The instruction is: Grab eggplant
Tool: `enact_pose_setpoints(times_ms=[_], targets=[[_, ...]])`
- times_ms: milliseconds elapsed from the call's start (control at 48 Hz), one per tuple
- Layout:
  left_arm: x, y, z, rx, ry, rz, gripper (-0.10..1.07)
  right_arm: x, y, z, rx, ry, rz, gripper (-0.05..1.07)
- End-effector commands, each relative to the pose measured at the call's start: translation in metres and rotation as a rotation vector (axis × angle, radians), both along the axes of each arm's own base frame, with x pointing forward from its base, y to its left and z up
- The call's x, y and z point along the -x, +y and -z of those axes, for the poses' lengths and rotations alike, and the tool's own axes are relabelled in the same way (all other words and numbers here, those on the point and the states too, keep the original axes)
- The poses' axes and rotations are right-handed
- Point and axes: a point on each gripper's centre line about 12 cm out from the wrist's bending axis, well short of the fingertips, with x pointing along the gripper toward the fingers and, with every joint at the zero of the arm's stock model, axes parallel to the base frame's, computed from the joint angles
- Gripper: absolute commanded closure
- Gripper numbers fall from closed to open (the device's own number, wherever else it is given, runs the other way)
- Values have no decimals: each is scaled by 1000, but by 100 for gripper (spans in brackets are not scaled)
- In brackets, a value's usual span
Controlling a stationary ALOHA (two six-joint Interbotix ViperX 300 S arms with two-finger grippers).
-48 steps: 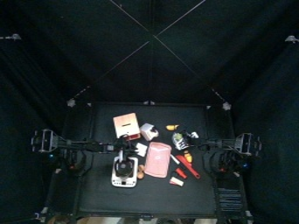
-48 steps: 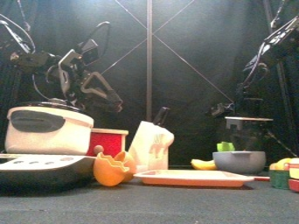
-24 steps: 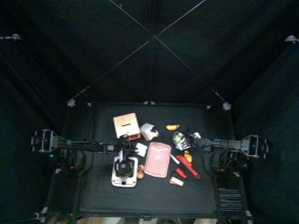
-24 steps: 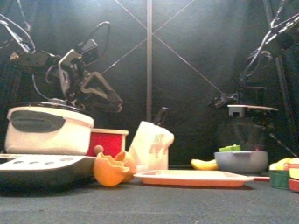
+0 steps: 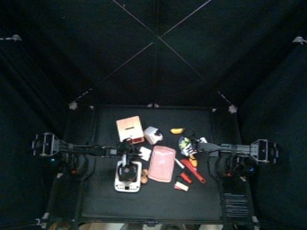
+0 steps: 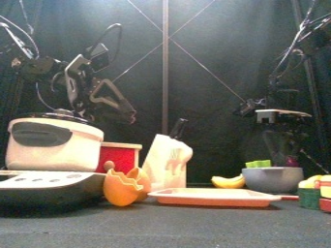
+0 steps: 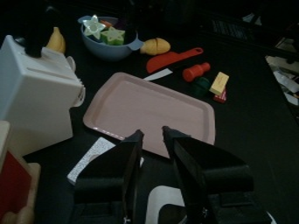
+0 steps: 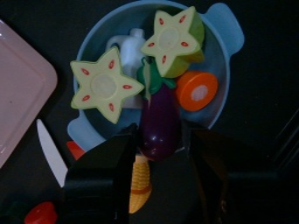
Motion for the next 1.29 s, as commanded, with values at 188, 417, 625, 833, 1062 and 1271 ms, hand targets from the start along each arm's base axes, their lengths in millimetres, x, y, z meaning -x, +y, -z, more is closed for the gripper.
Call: enact_pose_setpoints(times_ms=[188, 417, 625, 833, 1062, 1271], targets=[[-3, 0, -4, 0, -20, 1, 29, -1, 1, -22, 22, -60, 2, 41], [-3, 1, -4, 0, -20, -1, 29, 3, 5, -22, 11, -50, 5, 41], [-3, 1, -5, -1, -21, -3, 29, 4, 6, -21, 9, -48, 4, 41], [-3, 1, -5, -2, -21, -2, 29, 5, 7, -28, 15, -66, 4, 41], [-2, 2, -6, -1, -24, -5, 29, 12, 8, -41, 32, -110, 3, 41], [-3, 3, -7, -3, -27, -7, 29, 15, 9, -49, 47, -142, -9, 41]])
